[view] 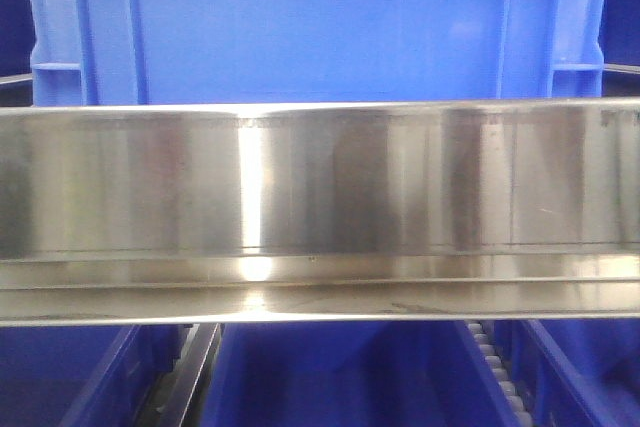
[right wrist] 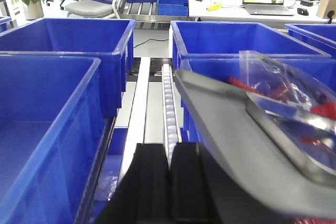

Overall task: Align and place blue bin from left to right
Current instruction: 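Lower both open grippers over the bin's side walls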

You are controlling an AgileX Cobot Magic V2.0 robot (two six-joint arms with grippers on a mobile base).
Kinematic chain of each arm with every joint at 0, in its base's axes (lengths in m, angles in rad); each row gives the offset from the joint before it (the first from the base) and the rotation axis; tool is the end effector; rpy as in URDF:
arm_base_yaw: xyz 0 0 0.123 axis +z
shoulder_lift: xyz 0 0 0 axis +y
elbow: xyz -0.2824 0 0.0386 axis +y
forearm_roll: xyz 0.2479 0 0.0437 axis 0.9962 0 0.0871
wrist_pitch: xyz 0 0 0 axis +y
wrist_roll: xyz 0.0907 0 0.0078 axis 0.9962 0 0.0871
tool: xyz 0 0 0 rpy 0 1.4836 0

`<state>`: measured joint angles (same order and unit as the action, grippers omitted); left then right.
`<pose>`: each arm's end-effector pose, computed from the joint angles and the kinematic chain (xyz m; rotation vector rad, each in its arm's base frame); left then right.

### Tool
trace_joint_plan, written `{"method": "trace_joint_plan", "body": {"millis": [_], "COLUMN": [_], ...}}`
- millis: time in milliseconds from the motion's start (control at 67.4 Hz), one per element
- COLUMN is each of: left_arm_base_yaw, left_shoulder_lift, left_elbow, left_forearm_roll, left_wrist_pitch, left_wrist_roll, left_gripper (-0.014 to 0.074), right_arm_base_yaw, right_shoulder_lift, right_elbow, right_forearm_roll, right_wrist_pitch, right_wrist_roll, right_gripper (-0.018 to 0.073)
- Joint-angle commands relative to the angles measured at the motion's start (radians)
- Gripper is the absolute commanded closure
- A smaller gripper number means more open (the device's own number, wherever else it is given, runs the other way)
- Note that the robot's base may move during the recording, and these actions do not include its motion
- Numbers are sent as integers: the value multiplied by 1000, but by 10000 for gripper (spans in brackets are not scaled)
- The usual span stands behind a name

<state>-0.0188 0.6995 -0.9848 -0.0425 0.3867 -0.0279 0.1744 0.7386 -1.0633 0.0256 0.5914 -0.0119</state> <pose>0.1253 -0.0038 0.4447 -0.0259 1.5850 -0.0799 0.1256 0.0234 0.4458 -0.1549 1.7455 0.1467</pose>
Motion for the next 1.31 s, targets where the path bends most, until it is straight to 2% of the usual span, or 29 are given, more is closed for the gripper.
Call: {"method": "trace_joint_plan", "body": {"millis": [0,208,297,490,624,817,876,921,1039,1128,1203,1292], "left_arm_base_yaw": [1,1,1,1,1,-77,-113,-139,-222,-277,-302,-309], "left_shoulder_lift": [26,71,101,272,400,604,659,707,812,887,933,979], "left_elbow": [-13,-13,-24,-199,-326,-537,-595,-646,-763,-850,-903,-949], "left_forearm_roll": [-9,-8,-45,-68,-70,-55,-23,13,157,256,290,276], "left_wrist_pitch": [-43,-104,-113,86,181,311,353,378,447,498,521,527], "left_wrist_roll": [-1,-1,-1,-1,-1,-1,-19,-65,-181,-269,-318,-349], "left_gripper": [707,707,707,707,707,707,707,707,707,707,707,707], "right_arm_base_yaw": [-4,-4,-4,0,14,115,146,162,197,241,268,294], "right_shoulder_lift": [43,92,125,252,349,511,561,593,674,736,785,838], "right_elbow": [-22,-22,-32,-140,-205,-307,-342,-372,-448,-521,-584,-669], "right_forearm_roll": [1,1,11,48,48,48,32,21,-10,-107,-171,-179], "right_wrist_pitch": [-43,-90,-73,56,88,102,103,103,129,194,249,318], "right_wrist_roll": [-6,-6,-6,-6,-6,18,62,98,159,232,284,291], "right_gripper": [629,629,629,629,629,628,627,627,627,627,627,627]}}
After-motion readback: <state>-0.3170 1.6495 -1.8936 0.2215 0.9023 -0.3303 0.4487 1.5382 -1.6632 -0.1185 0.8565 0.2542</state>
